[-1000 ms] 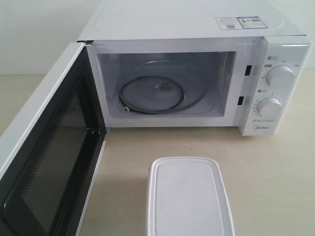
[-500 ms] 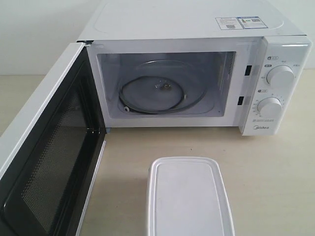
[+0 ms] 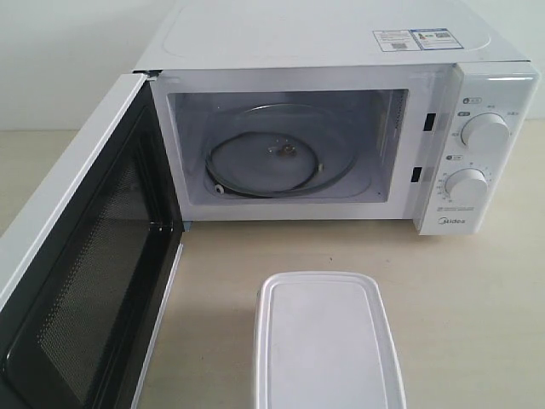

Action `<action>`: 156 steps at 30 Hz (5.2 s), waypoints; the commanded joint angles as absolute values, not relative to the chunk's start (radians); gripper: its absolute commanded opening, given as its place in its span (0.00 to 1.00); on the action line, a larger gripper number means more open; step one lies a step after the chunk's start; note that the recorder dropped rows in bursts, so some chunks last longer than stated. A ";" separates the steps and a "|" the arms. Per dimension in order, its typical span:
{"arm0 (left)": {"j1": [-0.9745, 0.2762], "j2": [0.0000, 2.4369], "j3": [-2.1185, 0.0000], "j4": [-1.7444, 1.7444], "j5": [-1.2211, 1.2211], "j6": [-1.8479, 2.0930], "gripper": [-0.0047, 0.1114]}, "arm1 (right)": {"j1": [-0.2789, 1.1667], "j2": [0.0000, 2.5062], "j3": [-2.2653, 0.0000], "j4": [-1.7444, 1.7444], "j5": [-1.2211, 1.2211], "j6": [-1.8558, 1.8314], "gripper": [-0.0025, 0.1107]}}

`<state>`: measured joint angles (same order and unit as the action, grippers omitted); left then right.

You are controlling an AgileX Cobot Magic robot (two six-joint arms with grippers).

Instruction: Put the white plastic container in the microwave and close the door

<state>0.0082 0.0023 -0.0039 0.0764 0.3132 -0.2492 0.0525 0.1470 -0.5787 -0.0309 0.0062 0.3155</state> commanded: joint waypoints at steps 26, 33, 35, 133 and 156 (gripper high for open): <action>0.001 0.000 0.000 0.071 0.306 -0.256 0.07 | 0.091 1.107 -0.769 0.738 1.015 -0.557 0.03; 0.001 0.000 0.000 0.071 0.306 -0.256 0.07 | 0.091 1.321 -0.742 1.010 1.015 -0.780 0.24; 0.001 0.000 0.000 0.071 0.306 -0.256 0.07 | 0.077 1.359 -0.742 1.020 0.982 -0.787 0.27; 0.001 0.000 0.000 0.071 0.306 -0.256 0.07 | 0.022 1.687 -0.579 1.216 0.836 -1.085 0.36; 0.001 0.000 0.000 0.071 0.306 -0.256 0.07 | 0.022 1.687 -0.579 1.229 0.840 -1.108 0.49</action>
<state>0.0082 0.0023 -0.0039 0.0764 0.3132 -0.2492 0.0202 1.6873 -0.5805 1.2262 0.8357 -1.0973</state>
